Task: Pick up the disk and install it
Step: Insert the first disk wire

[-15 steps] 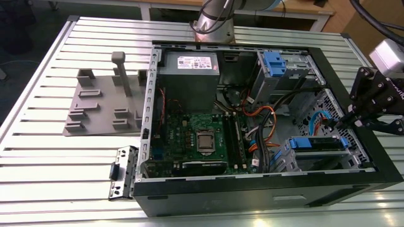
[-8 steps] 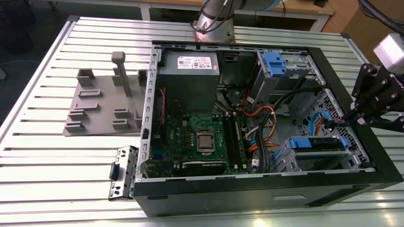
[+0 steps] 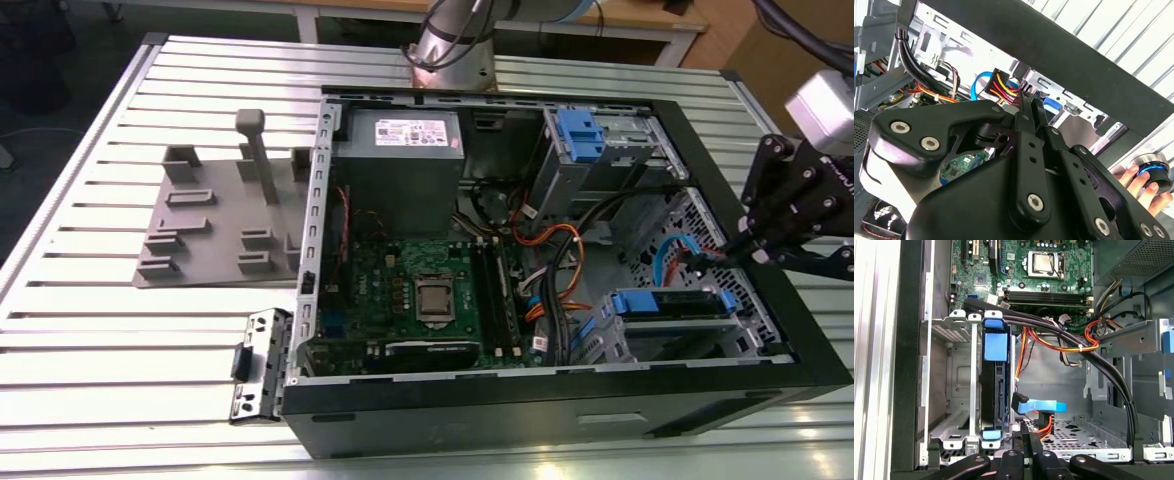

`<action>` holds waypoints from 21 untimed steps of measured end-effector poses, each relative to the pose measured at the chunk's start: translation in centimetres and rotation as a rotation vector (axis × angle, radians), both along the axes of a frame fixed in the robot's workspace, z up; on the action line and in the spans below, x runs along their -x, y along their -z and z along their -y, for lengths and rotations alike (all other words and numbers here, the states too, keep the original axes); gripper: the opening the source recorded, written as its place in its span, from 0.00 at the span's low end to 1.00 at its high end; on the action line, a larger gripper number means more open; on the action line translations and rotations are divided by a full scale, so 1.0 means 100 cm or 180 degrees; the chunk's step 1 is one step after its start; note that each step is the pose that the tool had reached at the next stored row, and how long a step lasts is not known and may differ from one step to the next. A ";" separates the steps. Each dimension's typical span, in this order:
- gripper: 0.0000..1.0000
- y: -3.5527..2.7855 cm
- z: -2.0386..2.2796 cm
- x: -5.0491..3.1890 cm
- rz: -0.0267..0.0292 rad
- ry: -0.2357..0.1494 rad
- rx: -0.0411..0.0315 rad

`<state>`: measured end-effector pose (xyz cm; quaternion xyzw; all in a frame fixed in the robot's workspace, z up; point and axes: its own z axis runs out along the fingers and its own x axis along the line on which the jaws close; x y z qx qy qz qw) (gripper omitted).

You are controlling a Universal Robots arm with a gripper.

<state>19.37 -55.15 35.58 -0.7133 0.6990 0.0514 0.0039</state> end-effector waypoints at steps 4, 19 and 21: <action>0.16 0.0001 0.0006 0.0040 0.0000 0.0000 0.0000; 0.16 0.0041 0.0191 0.0108 0.0000 0.0000 -0.0031; 0.16 0.0054 0.0228 0.0111 0.0000 0.0000 -0.0044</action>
